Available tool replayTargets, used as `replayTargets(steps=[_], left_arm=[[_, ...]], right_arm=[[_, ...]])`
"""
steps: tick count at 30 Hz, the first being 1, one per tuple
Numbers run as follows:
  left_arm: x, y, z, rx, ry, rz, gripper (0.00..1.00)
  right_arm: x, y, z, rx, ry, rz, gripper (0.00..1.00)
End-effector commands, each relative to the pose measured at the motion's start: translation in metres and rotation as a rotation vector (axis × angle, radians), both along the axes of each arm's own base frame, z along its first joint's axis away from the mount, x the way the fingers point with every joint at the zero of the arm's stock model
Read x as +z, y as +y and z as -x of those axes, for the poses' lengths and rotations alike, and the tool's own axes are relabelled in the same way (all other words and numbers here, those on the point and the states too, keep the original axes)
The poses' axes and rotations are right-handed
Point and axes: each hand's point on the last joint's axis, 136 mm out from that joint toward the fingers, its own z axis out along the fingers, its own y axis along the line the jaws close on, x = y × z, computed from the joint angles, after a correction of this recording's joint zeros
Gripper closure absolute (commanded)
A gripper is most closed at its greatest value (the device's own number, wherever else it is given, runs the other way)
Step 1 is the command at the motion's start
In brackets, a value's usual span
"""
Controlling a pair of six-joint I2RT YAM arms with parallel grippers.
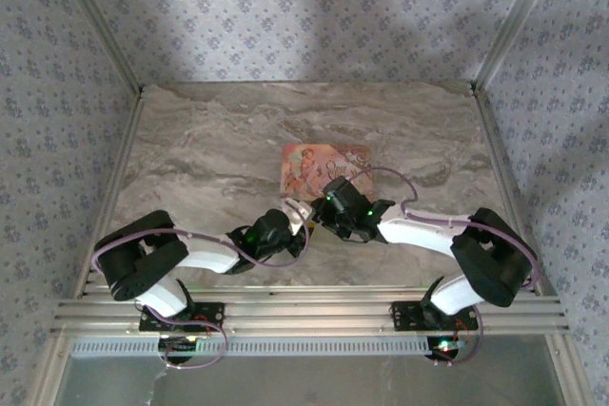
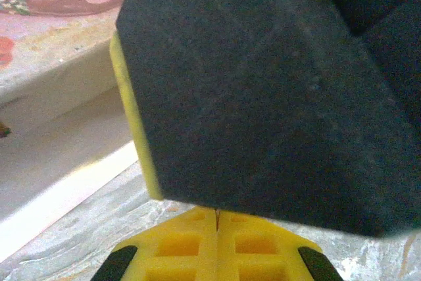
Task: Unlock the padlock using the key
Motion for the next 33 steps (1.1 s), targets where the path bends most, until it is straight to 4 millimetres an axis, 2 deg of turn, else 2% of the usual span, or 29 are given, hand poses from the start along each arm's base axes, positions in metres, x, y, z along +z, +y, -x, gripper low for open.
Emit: replayTargets(steps=[1, 14, 18, 26, 30, 33], left_arm=[[0.016, -0.004, -0.004, 0.013, -0.053, 0.005, 1.0], [0.02, -0.01, 0.003, -0.008, -0.081, -0.002, 1.0], [0.021, -0.012, 0.006, -0.013, -0.085, -0.002, 1.0], [0.024, -0.018, 0.01, -0.019, -0.087, 0.01, 1.0], [0.028, -0.02, 0.012, -0.027, -0.088, 0.027, 1.0], [0.029, -0.019, 0.013, -0.026, -0.085, 0.036, 0.98]], right_arm=[[0.008, -0.003, 0.0, -0.03, -0.001, 0.007, 0.49], [0.006, 0.0, -0.001, -0.042, -0.001, 0.007, 0.58], [0.006, -0.001, -0.001, -0.046, -0.004, 0.012, 0.69], [0.005, -0.001, 0.001, -0.043, 0.002, 0.021, 0.84], [0.004, -0.003, 0.002, -0.044, 0.001, 0.024, 0.99], [0.003, -0.003, 0.001, -0.024, -0.012, 0.033, 1.0]])
